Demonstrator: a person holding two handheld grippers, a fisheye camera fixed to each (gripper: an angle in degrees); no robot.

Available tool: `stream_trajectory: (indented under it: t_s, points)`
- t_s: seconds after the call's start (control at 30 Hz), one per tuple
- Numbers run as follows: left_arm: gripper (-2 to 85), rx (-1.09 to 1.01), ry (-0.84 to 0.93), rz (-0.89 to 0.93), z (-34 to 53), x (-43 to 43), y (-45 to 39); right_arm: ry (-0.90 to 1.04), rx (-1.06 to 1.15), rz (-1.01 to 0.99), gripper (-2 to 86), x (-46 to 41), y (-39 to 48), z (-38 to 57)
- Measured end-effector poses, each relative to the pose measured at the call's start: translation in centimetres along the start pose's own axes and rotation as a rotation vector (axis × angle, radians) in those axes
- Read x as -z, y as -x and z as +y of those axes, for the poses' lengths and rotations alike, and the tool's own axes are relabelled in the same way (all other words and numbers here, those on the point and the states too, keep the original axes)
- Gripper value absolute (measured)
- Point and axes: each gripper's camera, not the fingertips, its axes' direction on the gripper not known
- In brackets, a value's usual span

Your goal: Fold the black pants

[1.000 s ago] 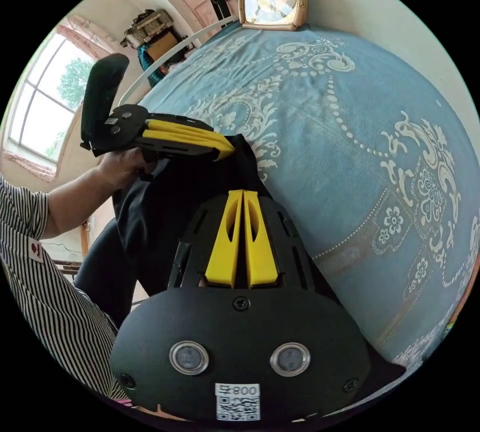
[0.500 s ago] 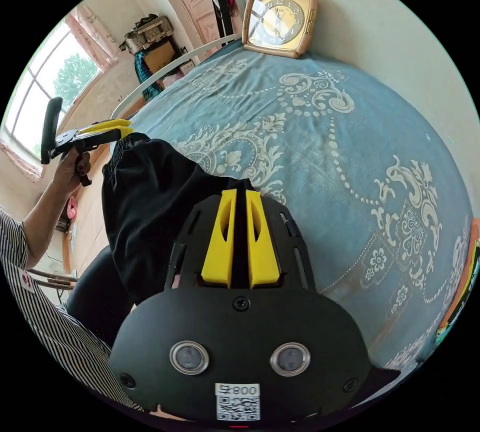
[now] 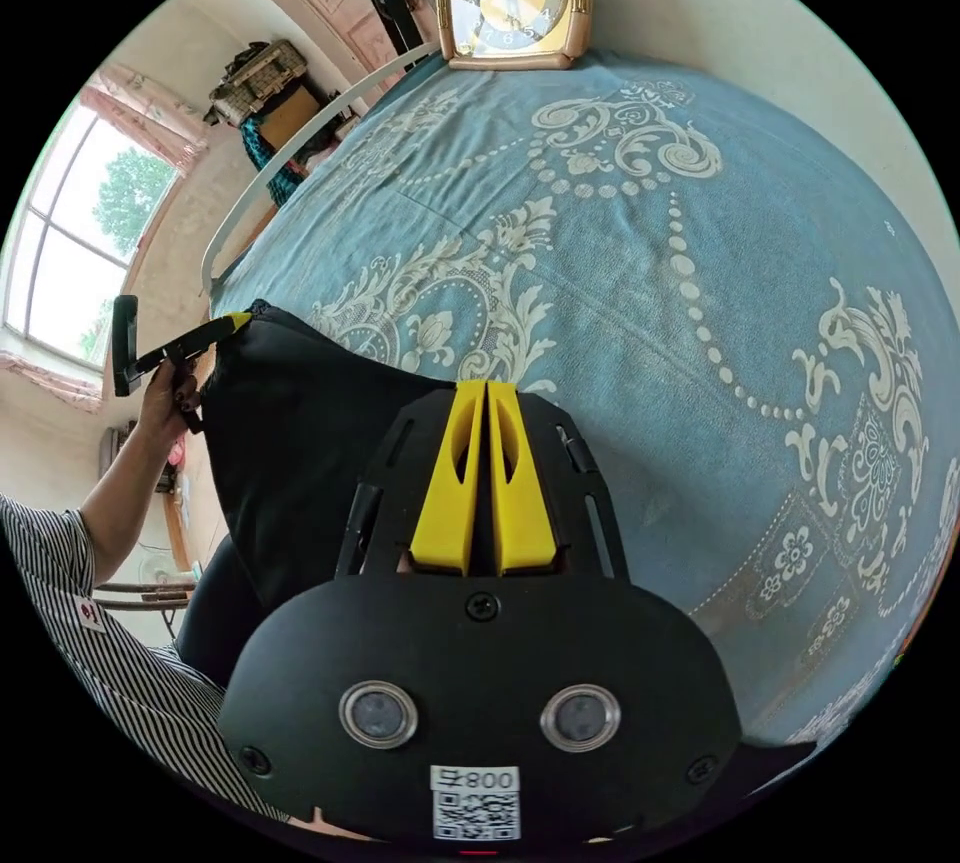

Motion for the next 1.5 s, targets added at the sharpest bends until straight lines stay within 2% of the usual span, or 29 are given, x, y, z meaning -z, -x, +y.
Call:
stream_trajectory:
  t_s: [0.17,0.3,0.37,0.4,0.5,0.6,0.73,0.83,0.9,1.03,1.17,1.2,1.27,1.37,1.43,1.47,1.5]
  points:
    - [3.6,-0.102,-0.09,0.002,2.0,3.5,-2.4,-0.109,-0.022,0.068,0.2,2.5,0.6,2.4]
    - [1.4,-0.204,-0.004,-0.048,5.1,2.7,-5.5,-0.133,0.084,0.074,0.1,3.2,3.1,5.8]
    - [0.8,-0.203,0.083,-0.138,6.0,0.7,-5.9,-0.051,0.11,0.187,0.1,0.9,4.2,7.5]
    - [0.6,-0.199,0.071,-0.132,6.6,0.1,-6.0,-0.011,0.114,0.206,0.1,0.0,4.3,7.8]
    - [0.3,-0.132,0.072,-0.088,6.6,0.6,-6.7,-0.051,0.132,0.208,0.1,-0.8,4.6,9.5]
    - [0.2,-0.23,0.027,-0.145,7.4,1.1,-10.1,-0.056,0.098,0.165,0.1,0.4,4.2,10.4]
    - [0.2,-0.259,0.14,-0.212,8.3,-1.9,-12.3,-0.038,0.085,0.209,0.2,-0.7,2.8,11.9]
    - [0.2,-0.218,0.115,-0.171,8.4,-1.7,-14.0,-0.044,0.04,0.183,0.1,0.7,1.7,13.1]
    - [0.2,-0.271,0.086,-0.139,9.2,-1.4,-17.0,-0.099,0.051,0.206,0.1,2.4,2.0,15.0]
    - [0.2,-0.387,0.139,-0.016,11.2,-3.0,-22.5,-0.062,0.055,0.13,0.1,4.1,2.6,22.1]
    - [0.2,-0.477,0.303,-0.109,13.3,-8.0,-27.3,0.104,-0.015,0.138,0.1,2.3,2.4,29.9]
    - [0.1,-0.465,0.262,-0.087,13.4,-8.3,-28.0,0.128,-0.025,0.158,0.1,1.8,2.1,30.8]
    - [0.1,-0.439,0.312,-0.073,13.2,-9.0,-29.5,0.081,-0.092,0.122,0.1,2.0,0.8,33.2]
    - [0.0,-0.551,0.261,0.025,13.9,-8.5,-34.3,0.023,-0.114,0.144,0.0,4.1,0.7,35.4]
    - [0.0,-0.632,0.324,0.124,14.9,-9.8,-37.6,0.012,-0.109,0.137,0.0,4.8,0.8,37.3]
    - [0.0,-0.693,0.376,0.134,15.7,-11.1,-39.8,0.014,-0.12,0.13,0.0,4.7,0.6,38.7]
    - [0.0,-0.729,0.431,0.055,16.5,-12.7,-41.6,0.024,-0.125,0.119,0.0,4.6,0.5,39.4]
